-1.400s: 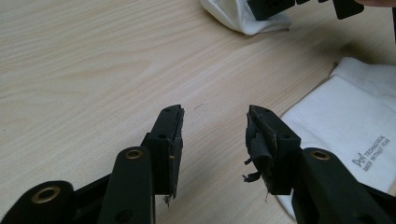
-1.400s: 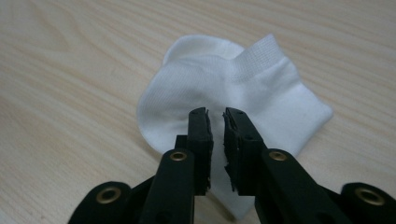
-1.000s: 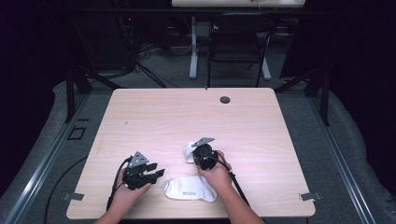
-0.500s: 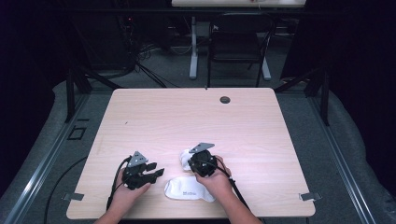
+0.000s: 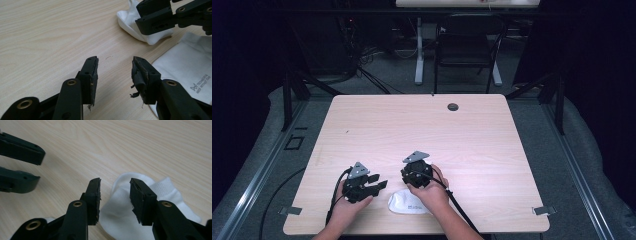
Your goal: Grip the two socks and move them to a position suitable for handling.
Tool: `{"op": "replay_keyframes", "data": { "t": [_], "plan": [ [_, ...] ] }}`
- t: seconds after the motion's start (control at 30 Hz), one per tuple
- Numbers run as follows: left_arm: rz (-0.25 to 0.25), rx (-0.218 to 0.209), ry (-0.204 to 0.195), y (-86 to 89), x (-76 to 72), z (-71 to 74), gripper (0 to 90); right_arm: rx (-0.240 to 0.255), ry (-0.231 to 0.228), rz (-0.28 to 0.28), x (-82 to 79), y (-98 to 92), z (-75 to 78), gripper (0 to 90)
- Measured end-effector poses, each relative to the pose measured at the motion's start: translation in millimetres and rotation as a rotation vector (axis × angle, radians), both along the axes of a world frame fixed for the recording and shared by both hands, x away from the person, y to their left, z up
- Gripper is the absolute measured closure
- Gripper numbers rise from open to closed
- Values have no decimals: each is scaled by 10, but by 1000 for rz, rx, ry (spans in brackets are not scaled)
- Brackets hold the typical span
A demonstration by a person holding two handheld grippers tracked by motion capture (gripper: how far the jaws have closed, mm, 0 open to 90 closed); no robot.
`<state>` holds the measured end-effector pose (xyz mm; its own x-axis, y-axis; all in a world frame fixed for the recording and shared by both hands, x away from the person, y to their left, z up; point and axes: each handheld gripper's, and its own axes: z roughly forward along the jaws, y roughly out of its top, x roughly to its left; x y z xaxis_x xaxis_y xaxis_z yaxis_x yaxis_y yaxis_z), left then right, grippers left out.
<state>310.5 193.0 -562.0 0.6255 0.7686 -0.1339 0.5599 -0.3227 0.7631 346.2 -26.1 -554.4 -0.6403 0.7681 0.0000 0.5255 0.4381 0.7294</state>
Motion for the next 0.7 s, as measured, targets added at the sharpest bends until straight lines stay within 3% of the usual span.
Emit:
{"op": "replay_keyframes", "data": {
  "t": [0.07,0.17,0.33,0.53,0.7],
  "plan": [
    [-1,2,1,3,4,-1,561,-21,11,-15,12,-10,-14,636],
    [0,3,2,1,6,-3,561,-15,39,-37,10,-42,-14,752],
    [7,9,-2,-11,4,-12,561,-18,38,-47,-18,-88,10,882],
    [2,9,3,-24,11,-24,561,12,38,-51,-48,-148,58,899],
    [-1,7,3,-38,14,-29,561,70,31,-53,-92,-171,140,900]
  ]
}}
